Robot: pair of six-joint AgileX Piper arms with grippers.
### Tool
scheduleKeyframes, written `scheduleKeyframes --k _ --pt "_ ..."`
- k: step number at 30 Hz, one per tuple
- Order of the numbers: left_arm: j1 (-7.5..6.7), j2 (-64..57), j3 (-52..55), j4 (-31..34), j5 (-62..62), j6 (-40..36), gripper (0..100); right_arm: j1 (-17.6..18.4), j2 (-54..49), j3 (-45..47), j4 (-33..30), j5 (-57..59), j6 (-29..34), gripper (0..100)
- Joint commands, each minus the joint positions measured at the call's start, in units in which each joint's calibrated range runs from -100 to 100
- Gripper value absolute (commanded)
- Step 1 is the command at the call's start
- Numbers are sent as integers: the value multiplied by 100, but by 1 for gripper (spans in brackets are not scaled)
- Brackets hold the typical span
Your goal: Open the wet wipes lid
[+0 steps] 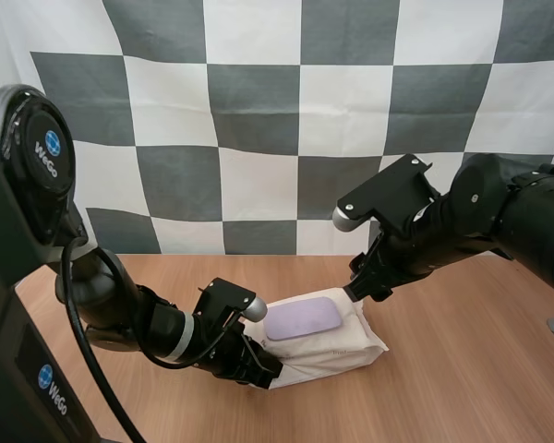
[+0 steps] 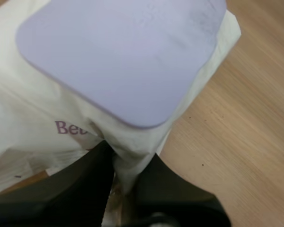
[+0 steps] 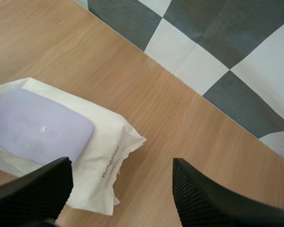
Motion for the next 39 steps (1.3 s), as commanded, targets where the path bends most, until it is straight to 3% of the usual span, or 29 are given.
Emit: scheduleKeyframes --k 1,5,10,13,17,23,29,39 --pt "36 16 -11 62 199 79 0 2 2 -3 8 184 -25 100" --pt "191 16 -24 111 531 79 0 2 2 -3 417 713 -572 100" --pt "393 16 -126 227 886 79 0 2 2 -3 1570 1556 -1559 100" --pt "442 16 -152 241 1069 79 0 2 2 -3 1991 2231 -2154 100" --pt "442 16 -152 348 1073 79 0 2 2 -3 2018 3198 -3055 100" --pt "442 16 -152 348 1073 79 0 2 2 -3 1887 3250 -3609 100" --pt "442 16 -152 358 1073 79 0 2 2 -3 2017 3250 -4579 100" --pt "442 16 -152 380 1073 79 0 2 499 29 2017 3234 -5004 100"
